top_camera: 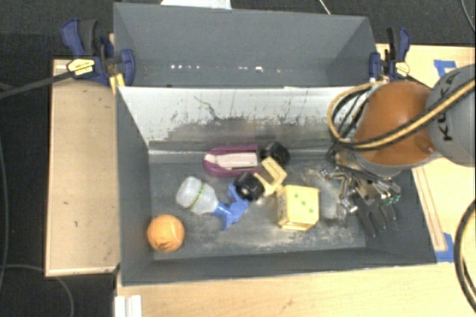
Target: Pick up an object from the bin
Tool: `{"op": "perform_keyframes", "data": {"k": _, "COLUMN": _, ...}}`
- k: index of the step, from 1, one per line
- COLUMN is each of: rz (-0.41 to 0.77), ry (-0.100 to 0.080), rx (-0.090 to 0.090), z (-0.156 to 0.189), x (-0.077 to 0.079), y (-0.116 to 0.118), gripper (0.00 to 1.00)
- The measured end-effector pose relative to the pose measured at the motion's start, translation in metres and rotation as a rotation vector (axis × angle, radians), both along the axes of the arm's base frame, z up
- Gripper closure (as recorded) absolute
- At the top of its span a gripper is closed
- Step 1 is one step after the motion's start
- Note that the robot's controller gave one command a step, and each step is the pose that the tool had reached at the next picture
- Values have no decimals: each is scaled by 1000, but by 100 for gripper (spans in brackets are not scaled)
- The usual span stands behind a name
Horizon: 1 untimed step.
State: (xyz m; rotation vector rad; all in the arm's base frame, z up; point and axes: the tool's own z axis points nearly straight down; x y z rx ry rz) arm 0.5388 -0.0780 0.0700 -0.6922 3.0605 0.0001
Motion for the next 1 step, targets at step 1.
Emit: {"op": "perform_keyframes", "data": {"k": 1, "rz": -163, "ry": 0, "rx": 1, "z": 0, "x": -42, "y": 30, "gripper": 0}}
